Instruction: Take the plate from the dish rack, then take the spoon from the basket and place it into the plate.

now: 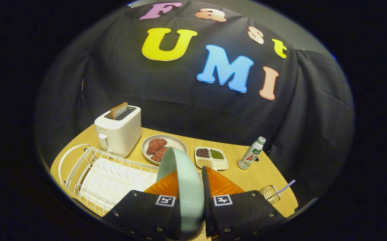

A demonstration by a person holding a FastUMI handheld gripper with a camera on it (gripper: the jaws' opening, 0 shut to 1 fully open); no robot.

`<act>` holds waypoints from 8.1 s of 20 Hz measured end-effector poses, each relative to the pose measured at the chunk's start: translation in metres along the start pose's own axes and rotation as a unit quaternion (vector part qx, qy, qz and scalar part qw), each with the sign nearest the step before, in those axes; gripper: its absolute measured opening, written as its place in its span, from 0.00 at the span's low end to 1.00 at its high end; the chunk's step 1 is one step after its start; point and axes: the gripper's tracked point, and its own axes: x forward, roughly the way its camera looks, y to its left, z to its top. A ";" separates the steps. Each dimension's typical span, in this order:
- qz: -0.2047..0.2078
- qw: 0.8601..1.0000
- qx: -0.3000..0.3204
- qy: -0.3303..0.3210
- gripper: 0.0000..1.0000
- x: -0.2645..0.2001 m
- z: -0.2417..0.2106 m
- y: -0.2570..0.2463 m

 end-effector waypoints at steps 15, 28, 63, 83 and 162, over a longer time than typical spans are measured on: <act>0.017 0.999 -0.002 -0.033 0.27 -0.132 -0.040 -0.059; 0.061 0.994 0.067 0.059 0.27 -0.144 -0.160 -0.080; 0.113 0.954 0.250 0.121 0.34 -0.094 -0.211 -0.056; -0.138 0.935 0.318 0.080 0.34 0.015 -0.162 -0.260; 0.145 0.981 0.067 0.106 0.09 -0.174 -0.197 -0.003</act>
